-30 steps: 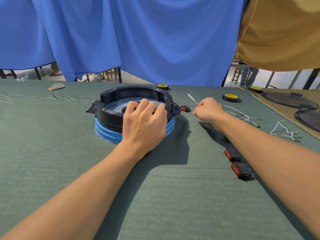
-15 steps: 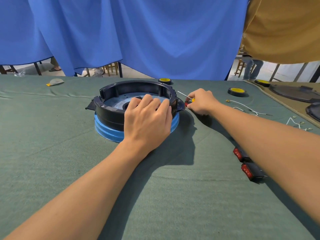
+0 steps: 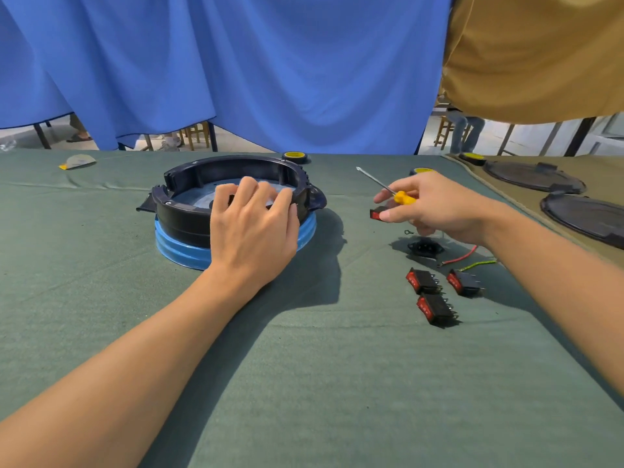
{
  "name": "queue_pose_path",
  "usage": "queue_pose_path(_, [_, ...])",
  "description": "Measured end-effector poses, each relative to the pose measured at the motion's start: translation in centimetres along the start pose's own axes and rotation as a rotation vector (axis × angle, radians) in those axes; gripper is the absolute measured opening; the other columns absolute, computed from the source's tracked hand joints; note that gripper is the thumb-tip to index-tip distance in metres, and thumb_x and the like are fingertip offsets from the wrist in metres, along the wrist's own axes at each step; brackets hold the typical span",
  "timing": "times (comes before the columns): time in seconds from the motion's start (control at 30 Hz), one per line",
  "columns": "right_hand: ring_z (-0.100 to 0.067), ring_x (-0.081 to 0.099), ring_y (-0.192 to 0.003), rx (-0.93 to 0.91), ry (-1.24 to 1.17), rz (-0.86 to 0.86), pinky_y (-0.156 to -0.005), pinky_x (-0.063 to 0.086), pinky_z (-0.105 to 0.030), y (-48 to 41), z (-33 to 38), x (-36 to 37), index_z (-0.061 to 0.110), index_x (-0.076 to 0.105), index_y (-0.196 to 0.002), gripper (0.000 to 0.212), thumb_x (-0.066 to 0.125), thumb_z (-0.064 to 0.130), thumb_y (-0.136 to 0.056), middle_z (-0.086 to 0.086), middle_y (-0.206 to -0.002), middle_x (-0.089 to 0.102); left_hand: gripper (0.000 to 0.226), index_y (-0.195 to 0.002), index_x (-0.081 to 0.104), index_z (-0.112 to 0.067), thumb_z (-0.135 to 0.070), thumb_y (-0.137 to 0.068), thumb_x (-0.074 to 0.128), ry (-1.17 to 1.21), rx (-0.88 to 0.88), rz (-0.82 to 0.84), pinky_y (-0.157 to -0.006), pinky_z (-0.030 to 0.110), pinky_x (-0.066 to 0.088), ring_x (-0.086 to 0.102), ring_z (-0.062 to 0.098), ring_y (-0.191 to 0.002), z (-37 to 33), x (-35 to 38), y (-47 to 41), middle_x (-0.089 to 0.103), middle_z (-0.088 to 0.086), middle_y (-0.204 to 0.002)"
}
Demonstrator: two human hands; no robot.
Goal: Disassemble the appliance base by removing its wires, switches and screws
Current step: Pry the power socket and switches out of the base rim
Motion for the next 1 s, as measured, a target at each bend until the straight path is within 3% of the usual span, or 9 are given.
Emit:
queue_pose_path(0.13, [-0.015,0.031,-0.055,-0.017,-0.082,0.157,-0.046,0.026,-0.022,4.4,-1.2,-1.0,0.014,0.072,-0.109,0.022,0.07,0.016,-0.087,-0.001,-0.07,0.047,0.024,-0.099,0.069,-0.008,-0.021,-0.087,0.053,0.023,0.049,-0.007,-0.084,0.041,0.034,0.057,0.033,-0.096,-1.5,-0.4,0.0,0.063,0.009,-0.108])
queue_pose_path(0.27, [-0.015,0.017,-0.051,0.006,-0.236,0.264,-0.042,0.022,-0.021,7.3,-2.6,-1.3,0.011,0.073,-0.104,0.03,0.063,0.033,-0.085,0.002,-0.059,0.03,0.026,-0.103,0.069,-0.006,-0.02,-0.088,0.053,0.079,0.172,-0.009,-0.086,0.039,0.036,0.058,0.032,-0.096,-2.8,-0.8,0.3,0.064,0.01,-0.108])
queue_pose_path(0.37, [-0.015,0.018,-0.051,-0.007,-0.231,0.291,-0.042,0.022,-0.02,8.4,-2.6,-1.3,0.007,0.071,-0.101,0.034,0.064,0.036,-0.085,0.003,-0.059,0.032,0.025,-0.102,0.069,-0.004,-0.019,-0.087,0.054,0.095,0.186,0.036,-0.086,0.039,0.036,0.057,0.033,-0.096,-2.9,-0.7,0.4,0.063,0.011,-0.108])
queue_pose_path(0.53, [-0.012,0.032,-0.05,-0.03,-0.009,0.256,-0.043,0.029,-0.021,9.2,-2.1,-2.0,0.017,0.072,-0.088,0.029,0.079,0.043,-0.076,-0.002,-0.067,0.047,0.029,-0.11,0.067,-0.002,-0.017,-0.087,0.057,0.116,0.09,0.139,-0.088,0.041,0.037,0.055,0.034,-0.104,-1.9,-0.1,0.6,0.061,0.013,-0.116])
queue_pose_path(0.67, [-0.013,0.039,-0.055,-0.055,0.147,0.261,-0.046,0.032,-0.022,9.8,-1.8,-2.6,0.023,0.07,-0.078,0.031,0.079,0.05,-0.065,-0.014,-0.075,0.047,0.034,-0.115,0.063,-0.001,-0.017,-0.086,0.058,0.14,0.049,0.209,-0.088,0.045,0.039,0.053,0.036,-0.108,-1.7,0.3,0.7,0.06,0.015,-0.119])
queue_pose_path(0.77, [-0.003,0.048,-0.058,-0.067,0.359,0.282,-0.057,0.035,-0.025,9.9,-1.7,-2.5,0.019,0.066,-0.073,0.044,0.082,0.058,-0.061,0.0,-0.071,0.058,0.034,-0.116,0.063,-0.001,-0.017,-0.086,0.059,0.143,0.046,0.224,-0.087,0.046,0.04,0.053,0.036,-0.109,-1.7,0.3,0.7,0.06,0.015,-0.119])
queue_pose_path(0.9, [-0.003,0.048,-0.059,-0.013,0.506,0.341,-0.06,0.036,-0.029,10.0,-2.0,-2.1,0.021,0.064,-0.075,0.039,0.083,0.053,-0.062,-0.001,-0.074,0.063,0.032,-0.113,0.064,-0.001,-0.017,-0.086,0.058,0.141,0.045,0.215,-0.086,0.046,0.04,0.053,0.036,-0.107,-1.7,0.3,0.6,0.06,0.015,-0.118])
queue_pose_path(1.0, [-0.002,0.055,-0.064,0.015,0.514,0.356,-0.06,0.041,-0.026,10.0,-2.1,-1.8,0.029,0.065,-0.081,0.036,0.087,0.049,-0.061,0.012,-0.075,0.065,0.032,-0.113,0.064,-0.001,-0.018,-0.087,0.057,0.135,0.049,0.219,-0.085,0.045,0.039,0.052,0.034,-0.108,-1.7,0.4,0.6,0.06,0.015,-0.118])
Point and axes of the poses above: each hand's wrist, its own y-axis away from the middle knuckle, its own x-axis out of the palm, z = x × y, the point moved 6 cm from there along -y, towards the middle knuckle
